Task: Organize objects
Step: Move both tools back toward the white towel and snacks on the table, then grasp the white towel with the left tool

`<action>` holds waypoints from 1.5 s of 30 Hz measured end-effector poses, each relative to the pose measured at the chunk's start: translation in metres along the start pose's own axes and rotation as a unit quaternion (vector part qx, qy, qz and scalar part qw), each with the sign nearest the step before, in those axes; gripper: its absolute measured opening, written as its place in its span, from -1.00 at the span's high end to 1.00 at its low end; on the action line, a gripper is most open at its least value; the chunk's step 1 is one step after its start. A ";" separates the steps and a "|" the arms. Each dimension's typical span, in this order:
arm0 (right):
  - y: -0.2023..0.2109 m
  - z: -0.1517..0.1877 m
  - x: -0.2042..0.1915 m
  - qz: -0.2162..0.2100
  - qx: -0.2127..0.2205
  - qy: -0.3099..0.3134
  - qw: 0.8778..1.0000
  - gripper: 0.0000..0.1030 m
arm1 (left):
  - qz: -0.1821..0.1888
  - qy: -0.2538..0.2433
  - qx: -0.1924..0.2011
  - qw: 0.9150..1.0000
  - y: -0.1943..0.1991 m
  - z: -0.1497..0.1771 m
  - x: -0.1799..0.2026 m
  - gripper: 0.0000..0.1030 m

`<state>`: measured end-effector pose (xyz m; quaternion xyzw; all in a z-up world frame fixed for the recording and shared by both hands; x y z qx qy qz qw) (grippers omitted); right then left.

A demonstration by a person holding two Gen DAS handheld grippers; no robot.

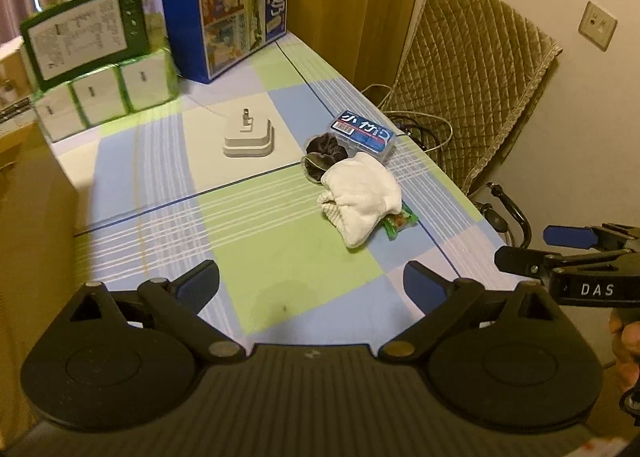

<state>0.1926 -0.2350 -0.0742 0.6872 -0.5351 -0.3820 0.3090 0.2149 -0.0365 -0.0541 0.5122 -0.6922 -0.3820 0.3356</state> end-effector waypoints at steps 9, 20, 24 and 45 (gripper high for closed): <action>-0.046 -0.016 0.011 -0.007 -0.020 0.020 1.000 -0.35 | 0.015 -0.012 -0.010 1.000 -0.061 -0.032 0.006 -0.68; -0.076 -0.028 0.014 -0.010 -0.029 0.033 0.999 -0.33 | 0.034 -0.034 -0.013 0.999 -0.116 -0.062 0.018 -0.44; -0.083 -0.029 0.015 -0.011 -0.033 0.032 0.999 -0.33 | 0.047 -0.039 -0.024 0.998 -0.132 -0.065 0.019 -0.10; -0.120 -0.042 -0.020 -0.028 -0.029 0.103 0.994 -0.33 | -0.004 0.029 -0.007 1.000 -0.072 0.002 -0.042 0.41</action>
Point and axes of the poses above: each gripper's, at about its wrist camera, not at the fingertips, and y roughly against the way its jaws point, x to its right, z to its underside, the point moved 2 cm from there along -y, roughly the way its jaws point, and after that the axes turned 10 degrees about -x, right-handed, at the moved point
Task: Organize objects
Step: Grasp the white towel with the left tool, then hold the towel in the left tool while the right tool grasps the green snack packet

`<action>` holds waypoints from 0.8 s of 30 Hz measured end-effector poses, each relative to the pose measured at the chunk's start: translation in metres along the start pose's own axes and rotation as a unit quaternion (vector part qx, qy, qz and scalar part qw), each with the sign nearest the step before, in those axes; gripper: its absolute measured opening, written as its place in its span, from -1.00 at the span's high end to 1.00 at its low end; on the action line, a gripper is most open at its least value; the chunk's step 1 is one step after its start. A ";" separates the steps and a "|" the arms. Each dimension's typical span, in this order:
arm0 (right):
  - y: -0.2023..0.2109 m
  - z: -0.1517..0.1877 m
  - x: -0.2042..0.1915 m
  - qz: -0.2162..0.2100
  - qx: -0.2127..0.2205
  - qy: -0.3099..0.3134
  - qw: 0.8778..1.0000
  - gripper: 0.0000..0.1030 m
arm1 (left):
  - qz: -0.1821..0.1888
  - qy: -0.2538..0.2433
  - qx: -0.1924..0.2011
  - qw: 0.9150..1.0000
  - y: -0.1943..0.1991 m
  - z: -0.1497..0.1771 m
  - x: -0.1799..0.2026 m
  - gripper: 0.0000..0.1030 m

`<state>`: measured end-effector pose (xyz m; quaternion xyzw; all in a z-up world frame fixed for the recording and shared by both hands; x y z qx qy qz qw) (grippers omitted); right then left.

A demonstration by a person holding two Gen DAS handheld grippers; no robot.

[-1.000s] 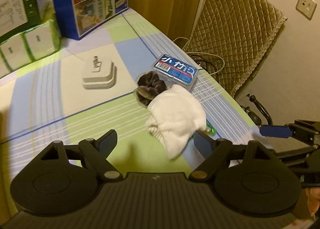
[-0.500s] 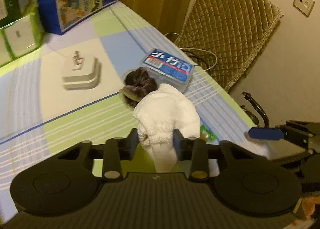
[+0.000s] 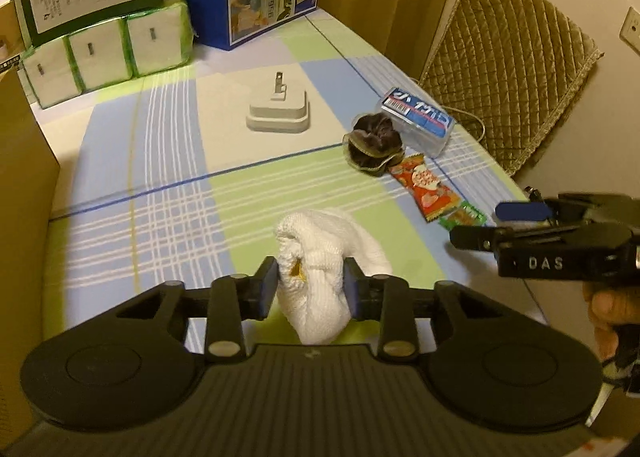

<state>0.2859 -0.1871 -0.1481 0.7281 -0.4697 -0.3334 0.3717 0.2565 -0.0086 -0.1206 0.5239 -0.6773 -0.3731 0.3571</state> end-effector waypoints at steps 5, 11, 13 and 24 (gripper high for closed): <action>-0.009 -0.001 -0.003 0.005 -0.002 0.030 1.000 -0.30 | 0.006 0.007 0.006 1.000 0.000 0.004 -0.004 0.13; -0.014 0.000 -0.006 0.021 0.004 0.047 0.999 0.01 | 0.012 0.006 0.010 1.000 -0.002 0.003 -0.003 -0.12; -0.014 0.000 -0.008 0.031 0.004 0.057 0.998 0.17 | 0.012 0.006 0.011 1.000 -0.003 0.001 -0.003 -0.12; -0.008 0.003 -0.013 0.030 -0.001 0.057 0.998 0.56 | 0.011 -0.010 0.007 1.000 -0.015 -0.009 0.001 -0.13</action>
Point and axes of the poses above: each gripper's, at about its wrist camera, not at the fingertips, and y roughly against the way its jaws point, x to its right, z to its underside, the point moved 2 cm from there along -y, roughly the way its jaws point, and after that the axes turned 10 degrees about -x, right-handed, at the moved point
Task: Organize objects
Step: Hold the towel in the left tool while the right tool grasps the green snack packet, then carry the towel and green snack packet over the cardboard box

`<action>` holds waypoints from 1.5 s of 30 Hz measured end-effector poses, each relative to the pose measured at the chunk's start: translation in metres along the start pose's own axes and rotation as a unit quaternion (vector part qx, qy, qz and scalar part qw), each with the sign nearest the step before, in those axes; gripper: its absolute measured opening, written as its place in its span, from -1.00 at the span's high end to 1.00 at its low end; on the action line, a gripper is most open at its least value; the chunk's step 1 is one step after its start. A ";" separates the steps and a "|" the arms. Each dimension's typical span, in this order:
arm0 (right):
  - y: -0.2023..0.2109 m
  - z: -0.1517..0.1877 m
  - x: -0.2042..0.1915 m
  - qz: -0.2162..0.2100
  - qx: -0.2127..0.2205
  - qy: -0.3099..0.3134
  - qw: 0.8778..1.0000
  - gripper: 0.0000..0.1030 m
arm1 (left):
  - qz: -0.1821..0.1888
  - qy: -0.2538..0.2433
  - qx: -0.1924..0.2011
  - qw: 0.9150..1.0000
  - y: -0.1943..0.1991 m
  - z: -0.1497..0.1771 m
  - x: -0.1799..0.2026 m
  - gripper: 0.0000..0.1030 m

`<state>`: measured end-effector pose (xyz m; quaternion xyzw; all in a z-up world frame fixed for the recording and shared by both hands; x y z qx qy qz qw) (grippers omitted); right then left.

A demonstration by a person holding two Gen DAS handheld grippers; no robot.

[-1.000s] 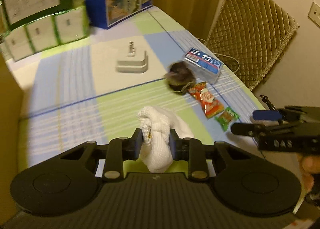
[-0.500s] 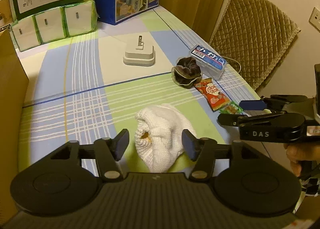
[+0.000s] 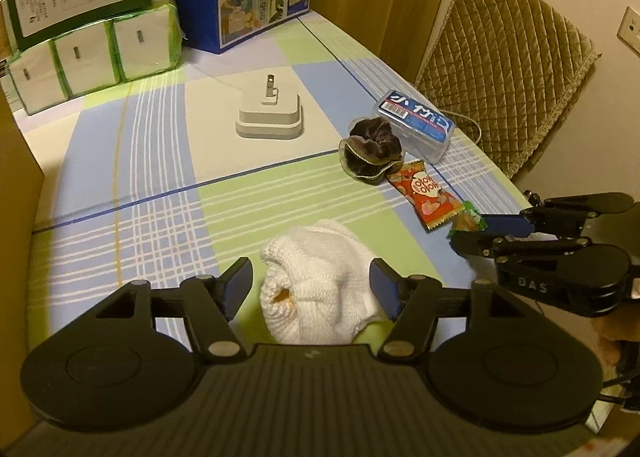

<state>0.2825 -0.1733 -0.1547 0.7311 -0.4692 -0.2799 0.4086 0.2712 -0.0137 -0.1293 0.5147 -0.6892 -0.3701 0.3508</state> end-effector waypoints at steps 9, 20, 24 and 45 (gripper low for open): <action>0.010 0.004 -0.001 -0.011 0.000 -0.026 1.000 0.56 | 0.001 -0.003 -0.021 1.000 -0.008 0.001 0.000 0.28; 0.037 0.010 -0.010 -0.023 0.006 -0.037 0.999 0.56 | 0.001 0.014 -0.018 1.000 0.025 0.022 0.007 0.50; 0.053 0.011 -0.015 -0.024 0.011 -0.039 0.999 0.57 | 0.005 0.018 -0.014 1.000 0.044 0.029 0.010 0.50; 0.181 0.022 -0.094 -0.050 0.075 -0.030 0.995 0.56 | -0.016 0.050 0.054 0.997 0.189 0.074 0.000 0.50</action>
Point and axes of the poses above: each gripper's, at about its wrist camera, not at the fingertips, and y roughly against the way its jaws point, x to its right, z to its underside, the point moved 2 cm from there along -y, roughly the way its jaws point, and after that the axes turned 10 degrees about -x, right-handed, at the moved point
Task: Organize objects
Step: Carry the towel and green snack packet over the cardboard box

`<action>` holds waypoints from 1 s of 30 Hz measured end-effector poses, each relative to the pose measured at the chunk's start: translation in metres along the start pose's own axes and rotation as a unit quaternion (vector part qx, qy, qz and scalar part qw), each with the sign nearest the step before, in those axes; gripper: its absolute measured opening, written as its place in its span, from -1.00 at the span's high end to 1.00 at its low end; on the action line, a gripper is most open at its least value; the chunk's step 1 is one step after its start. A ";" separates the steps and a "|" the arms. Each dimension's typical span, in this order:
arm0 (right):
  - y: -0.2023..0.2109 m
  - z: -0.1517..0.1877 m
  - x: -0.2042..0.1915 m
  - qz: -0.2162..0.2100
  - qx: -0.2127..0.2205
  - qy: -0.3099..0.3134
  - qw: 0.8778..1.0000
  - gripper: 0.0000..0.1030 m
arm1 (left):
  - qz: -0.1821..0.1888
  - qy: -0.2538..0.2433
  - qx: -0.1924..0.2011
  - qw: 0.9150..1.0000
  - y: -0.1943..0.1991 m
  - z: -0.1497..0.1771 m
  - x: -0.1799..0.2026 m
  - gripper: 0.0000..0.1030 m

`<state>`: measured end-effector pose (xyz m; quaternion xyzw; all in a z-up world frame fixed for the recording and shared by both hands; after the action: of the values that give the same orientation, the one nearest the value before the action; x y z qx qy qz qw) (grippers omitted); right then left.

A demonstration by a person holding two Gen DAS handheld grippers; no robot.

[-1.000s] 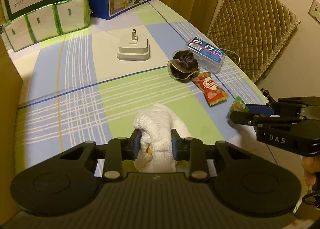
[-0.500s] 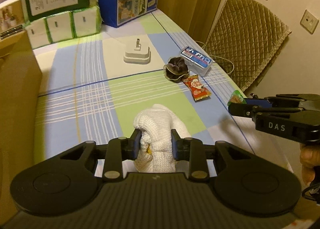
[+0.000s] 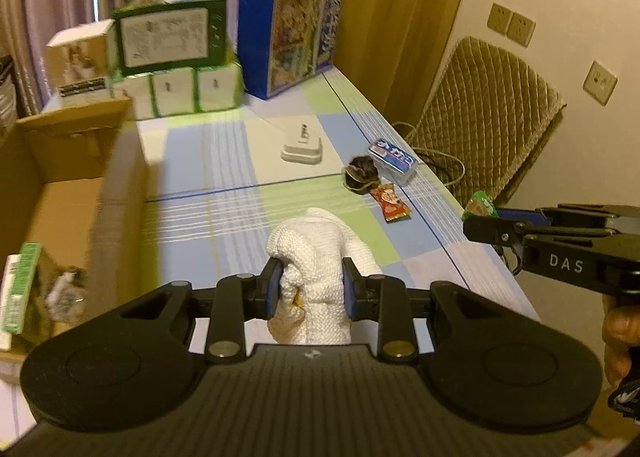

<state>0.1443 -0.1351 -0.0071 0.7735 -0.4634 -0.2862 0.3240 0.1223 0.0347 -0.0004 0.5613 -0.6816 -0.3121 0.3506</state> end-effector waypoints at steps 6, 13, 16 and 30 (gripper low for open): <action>0.015 0.005 -0.039 -0.020 0.005 0.019 1.000 0.56 | -0.021 0.011 0.020 1.000 0.042 0.015 -0.020 0.50; 0.025 0.009 -0.086 -0.044 0.006 0.056 0.997 0.56 | -0.043 0.030 0.039 0.998 0.082 0.035 -0.048 0.50; 0.024 0.009 -0.105 -0.053 0.006 0.071 0.996 0.56 | -0.052 0.040 0.042 0.997 0.095 0.045 -0.061 0.50; 0.002 0.008 -0.183 -0.100 -0.010 0.129 0.987 0.56 | -0.119 0.095 0.052 0.987 0.145 0.076 -0.141 0.50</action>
<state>0.0633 0.0275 0.0153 0.8431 -0.3354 -0.2192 0.3588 -0.0020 0.2016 0.0579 0.6826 -0.5892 -0.2612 0.3445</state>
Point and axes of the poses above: each gripper's, at about its wrist camera, not at the fingertips, and y roughly against the way its jaws point, x to its right, z to its underside, the point moved 2 cm from there along -y, roughly the way its jaws point, and after that the axes turned 10 degrees about -x, right-handed, at the moved point
